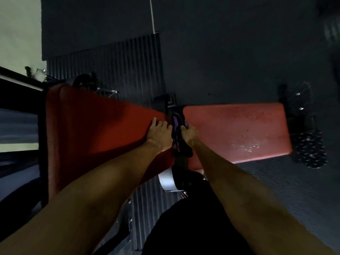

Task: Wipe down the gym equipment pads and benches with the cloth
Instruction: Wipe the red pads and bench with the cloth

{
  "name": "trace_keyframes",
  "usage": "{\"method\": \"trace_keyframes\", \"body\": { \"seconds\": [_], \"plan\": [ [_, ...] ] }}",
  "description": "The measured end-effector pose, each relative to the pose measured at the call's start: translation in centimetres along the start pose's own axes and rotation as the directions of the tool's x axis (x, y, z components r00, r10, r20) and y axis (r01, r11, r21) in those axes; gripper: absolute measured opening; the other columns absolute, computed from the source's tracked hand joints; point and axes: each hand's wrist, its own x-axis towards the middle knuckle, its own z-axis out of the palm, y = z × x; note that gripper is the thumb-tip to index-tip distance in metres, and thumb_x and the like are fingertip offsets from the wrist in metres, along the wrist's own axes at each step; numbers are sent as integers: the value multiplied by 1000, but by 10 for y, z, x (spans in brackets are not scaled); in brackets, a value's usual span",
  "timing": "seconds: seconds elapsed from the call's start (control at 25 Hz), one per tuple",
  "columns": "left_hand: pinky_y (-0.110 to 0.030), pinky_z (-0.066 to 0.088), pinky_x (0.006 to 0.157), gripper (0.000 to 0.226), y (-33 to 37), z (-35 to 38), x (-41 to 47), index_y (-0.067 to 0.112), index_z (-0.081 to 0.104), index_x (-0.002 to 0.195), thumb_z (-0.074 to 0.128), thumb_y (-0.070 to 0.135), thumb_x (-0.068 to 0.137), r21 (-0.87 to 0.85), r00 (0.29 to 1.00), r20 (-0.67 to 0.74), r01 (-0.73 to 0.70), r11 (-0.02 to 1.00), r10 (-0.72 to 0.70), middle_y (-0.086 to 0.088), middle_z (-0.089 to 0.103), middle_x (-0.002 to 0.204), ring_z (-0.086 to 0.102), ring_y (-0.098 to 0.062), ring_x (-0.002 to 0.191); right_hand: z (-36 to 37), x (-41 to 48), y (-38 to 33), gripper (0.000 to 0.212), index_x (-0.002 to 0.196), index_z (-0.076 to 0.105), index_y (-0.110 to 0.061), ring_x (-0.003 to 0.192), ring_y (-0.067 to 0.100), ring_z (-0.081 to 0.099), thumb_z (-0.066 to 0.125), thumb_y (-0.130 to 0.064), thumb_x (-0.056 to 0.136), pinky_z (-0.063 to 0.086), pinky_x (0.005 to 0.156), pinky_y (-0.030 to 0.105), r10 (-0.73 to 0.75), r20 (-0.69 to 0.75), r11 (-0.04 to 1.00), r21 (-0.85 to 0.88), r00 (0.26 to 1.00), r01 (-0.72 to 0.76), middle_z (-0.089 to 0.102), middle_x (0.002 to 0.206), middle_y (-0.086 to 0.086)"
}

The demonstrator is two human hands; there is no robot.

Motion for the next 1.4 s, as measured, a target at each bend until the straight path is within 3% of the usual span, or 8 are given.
{"method": "trace_keyframes", "body": {
  "seconds": [0.12, 0.28, 0.44, 0.56, 0.84, 0.96, 1.12, 1.4],
  "plan": [
    [-42, 29, 110, 44, 30, 4, -37, 15, 57, 131, 49, 37, 95, -85, 1000, 6, 22, 996, -21, -7, 59, 132, 50, -29, 125, -12, -30, 25, 45, 118, 66, -10, 119, 40, 61, 49, -45, 96, 49, 97, 40, 62, -23, 996, 69, 998, -60, 66, 121, 15],
    [-43, 37, 107, 43, 68, 4, -84, 13, 55, 134, 51, 33, 96, -262, 997, 66, 66, 963, -51, -9, 59, 132, 53, -30, 123, -33, -94, 36, 54, 132, 63, -4, 122, 33, 59, 65, -45, 97, 48, 102, 39, -12, -81, 999, 37, 997, 16, 64, 130, 17],
    [-44, 37, 109, 49, 107, 11, -129, 14, 47, 142, 52, 33, 98, -369, 977, 182, 172, 913, -111, -13, 53, 142, 49, -32, 130, -54, -142, 55, 49, 133, 58, -2, 123, 35, 59, 70, -32, 96, 46, 95, 35, -114, -78, 986, -131, 990, 103, 64, 131, 19],
    [-45, 36, 109, 49, 139, 9, -162, 15, 46, 143, 49, 37, 99, -467, 944, 295, 279, 839, -150, -16, 48, 148, 46, -36, 135, -75, -170, 77, 45, 129, 57, -4, 119, 36, 59, 67, -33, 97, 45, 89, 35, -161, -62, 932, -337, 985, 131, 64, 128, 19],
    [-48, 41, 104, 57, 178, -2, -188, 17, 33, 149, 49, 32, 96, -712, 880, 336, 471, 520, -337, -19, 50, 144, 49, -40, 131, -120, -180, 84, 52, 136, 53, -12, 118, 38, 60, 66, -41, 95, 48, 89, 40, -257, 131, 703, -654, 957, 279, 64, 129, 18],
    [-49, 42, 102, 55, 203, -4, -180, 17, 35, 147, 51, 30, 95, -754, 805, 405, 563, 339, -434, -22, 52, 141, 52, -42, 128, -137, -170, 86, 44, 127, 56, -13, 114, 37, 62, 65, -41, 95, 50, 87, 42, -258, 242, 636, -687, 935, 353, 66, 123, 16],
    [-53, 43, 107, 61, 259, -7, -178, 20, 31, 152, 49, 34, 95, -742, 645, 576, 671, 11, -502, -22, 51, 144, 51, -42, 131, -160, -156, 100, 39, 120, 59, -11, 108, 38, 65, 69, -35, 92, 54, 88, 47, -257, 390, 521, -715, 884, 467, 67, 118, 18],
    [-56, 52, 94, 69, 324, 22, -145, 25, 27, 152, 50, 29, 88, -738, 571, 673, 558, -379, -470, -17, 47, 144, 58, -41, 118, -164, -114, 109, 37, 118, 58, -11, 104, 37, 66, 69, -33, 90, 50, 81, 42, -267, 530, 262, -764, 805, 590, 67, 116, 16]
  ]
}}
